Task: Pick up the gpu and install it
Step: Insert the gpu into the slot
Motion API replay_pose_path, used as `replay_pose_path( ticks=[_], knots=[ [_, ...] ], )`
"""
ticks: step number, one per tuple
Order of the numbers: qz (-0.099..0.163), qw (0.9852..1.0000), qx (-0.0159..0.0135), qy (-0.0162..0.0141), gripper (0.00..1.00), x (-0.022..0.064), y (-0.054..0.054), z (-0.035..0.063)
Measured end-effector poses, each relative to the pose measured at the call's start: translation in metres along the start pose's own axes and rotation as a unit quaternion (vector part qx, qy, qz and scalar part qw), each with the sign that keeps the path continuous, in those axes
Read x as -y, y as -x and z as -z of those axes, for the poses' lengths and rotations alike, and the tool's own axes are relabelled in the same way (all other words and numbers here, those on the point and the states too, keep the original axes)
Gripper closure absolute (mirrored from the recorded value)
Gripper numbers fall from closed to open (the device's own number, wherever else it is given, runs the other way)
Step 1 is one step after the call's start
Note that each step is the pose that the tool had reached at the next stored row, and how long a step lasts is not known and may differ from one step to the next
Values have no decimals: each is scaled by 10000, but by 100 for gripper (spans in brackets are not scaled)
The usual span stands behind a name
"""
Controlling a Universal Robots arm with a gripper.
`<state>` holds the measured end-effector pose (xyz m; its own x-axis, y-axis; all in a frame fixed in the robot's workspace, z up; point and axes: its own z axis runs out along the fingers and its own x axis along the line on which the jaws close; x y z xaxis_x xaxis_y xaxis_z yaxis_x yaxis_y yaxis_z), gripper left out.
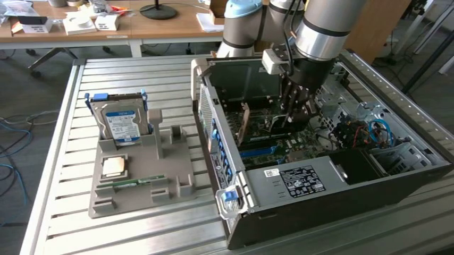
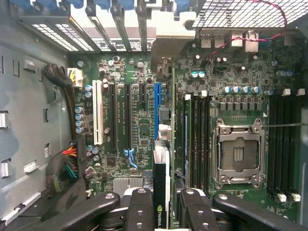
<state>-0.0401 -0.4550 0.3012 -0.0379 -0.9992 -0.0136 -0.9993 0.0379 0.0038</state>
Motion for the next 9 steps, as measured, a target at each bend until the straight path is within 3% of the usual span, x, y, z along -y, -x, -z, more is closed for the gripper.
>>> replay_pose_path(
  ticks=[9],
  knots=[
    [0,10000,1,0,74,-74,-2,-7]
  ],
)
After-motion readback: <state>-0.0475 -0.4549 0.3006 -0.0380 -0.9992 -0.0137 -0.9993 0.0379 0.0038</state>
